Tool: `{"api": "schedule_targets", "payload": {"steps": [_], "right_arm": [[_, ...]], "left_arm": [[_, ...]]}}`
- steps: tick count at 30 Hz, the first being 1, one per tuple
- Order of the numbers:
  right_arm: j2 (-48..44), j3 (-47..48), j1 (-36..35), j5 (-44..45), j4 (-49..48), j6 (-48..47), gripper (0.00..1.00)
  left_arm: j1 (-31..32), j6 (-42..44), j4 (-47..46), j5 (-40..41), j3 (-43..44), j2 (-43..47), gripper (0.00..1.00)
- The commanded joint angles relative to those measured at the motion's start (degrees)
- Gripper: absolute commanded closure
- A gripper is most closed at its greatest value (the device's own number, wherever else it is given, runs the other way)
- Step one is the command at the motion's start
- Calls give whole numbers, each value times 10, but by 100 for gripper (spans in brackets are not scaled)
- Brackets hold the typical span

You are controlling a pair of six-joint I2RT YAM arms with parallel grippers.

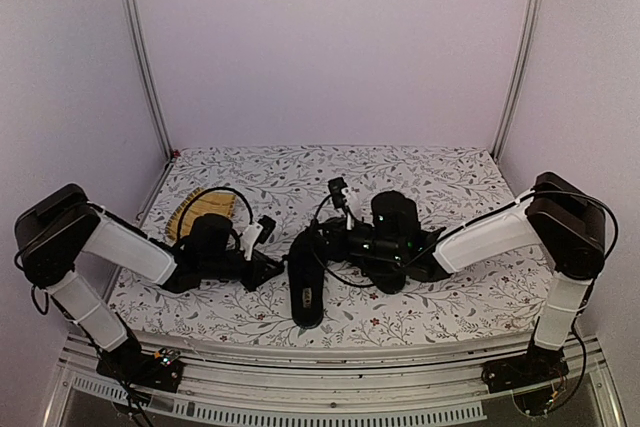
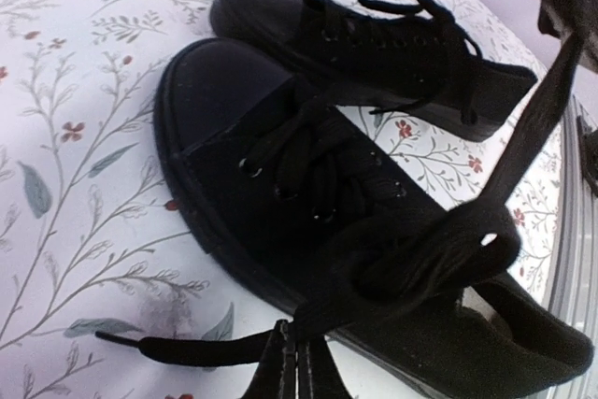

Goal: Tie the shoes
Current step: Tie the shoelace on the shoe.

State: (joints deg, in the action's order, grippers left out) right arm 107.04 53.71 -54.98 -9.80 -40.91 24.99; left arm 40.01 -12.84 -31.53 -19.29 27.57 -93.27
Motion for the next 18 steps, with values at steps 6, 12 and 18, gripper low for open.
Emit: {"api": "schedule_targets", "payload": {"steps": [6, 12, 18], "right_arm": [[-88, -83, 14, 95, 74, 40, 98], [-133, -162, 29, 129, 79, 75, 98], [-198, -202, 40, 165, 119, 84, 98]], "left_arm": [[-18, -110, 139, 150, -53, 128, 100], [-60, -139, 185, 143, -79, 188, 100], [-68, -127, 204, 109, -54, 191, 100]]}}
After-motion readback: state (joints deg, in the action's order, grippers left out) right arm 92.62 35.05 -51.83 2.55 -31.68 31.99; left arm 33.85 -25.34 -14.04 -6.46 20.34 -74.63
